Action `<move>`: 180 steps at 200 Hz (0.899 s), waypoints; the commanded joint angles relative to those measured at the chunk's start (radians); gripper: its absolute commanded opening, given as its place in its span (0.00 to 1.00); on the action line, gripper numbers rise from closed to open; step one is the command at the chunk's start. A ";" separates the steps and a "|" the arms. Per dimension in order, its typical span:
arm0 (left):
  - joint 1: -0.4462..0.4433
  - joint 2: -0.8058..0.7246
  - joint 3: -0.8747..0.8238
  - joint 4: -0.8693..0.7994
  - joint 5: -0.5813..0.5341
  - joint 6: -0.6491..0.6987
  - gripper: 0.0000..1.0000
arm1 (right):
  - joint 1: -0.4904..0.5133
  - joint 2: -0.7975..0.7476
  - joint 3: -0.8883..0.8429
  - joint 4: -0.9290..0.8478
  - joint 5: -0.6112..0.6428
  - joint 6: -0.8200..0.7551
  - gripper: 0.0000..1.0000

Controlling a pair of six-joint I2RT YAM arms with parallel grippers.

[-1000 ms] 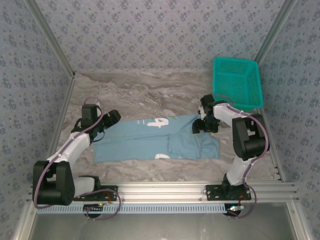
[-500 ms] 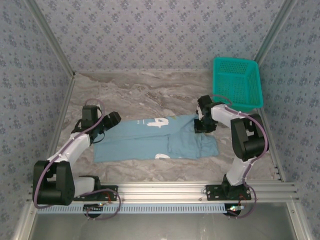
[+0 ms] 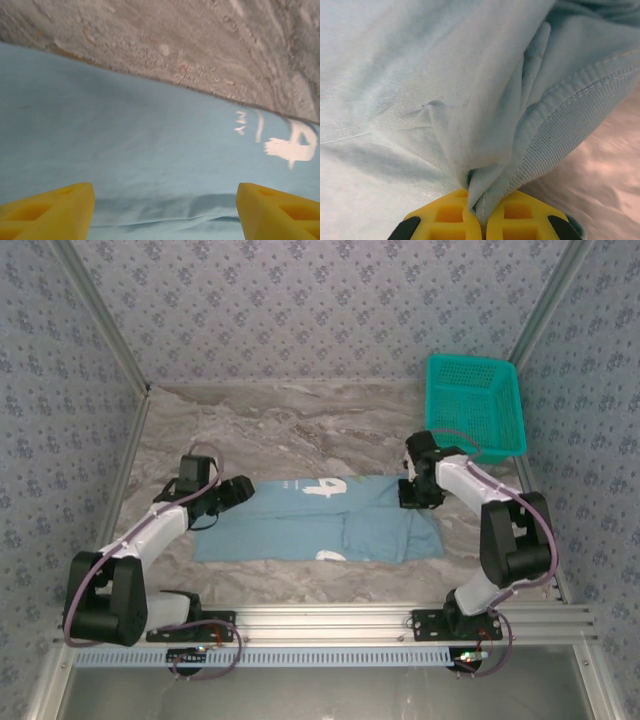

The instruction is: Fold the inside-out t-shirt

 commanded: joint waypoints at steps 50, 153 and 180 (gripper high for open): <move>-0.121 0.184 0.057 0.011 0.032 0.025 0.73 | -0.133 -0.043 0.079 -0.234 0.279 -0.023 0.00; -0.438 0.314 0.135 0.112 0.069 -0.116 0.73 | -0.095 -0.003 0.295 -0.440 0.560 -0.025 0.00; -0.433 0.291 0.163 0.080 0.052 -0.094 0.74 | 0.079 0.031 0.380 -0.525 0.563 0.060 0.00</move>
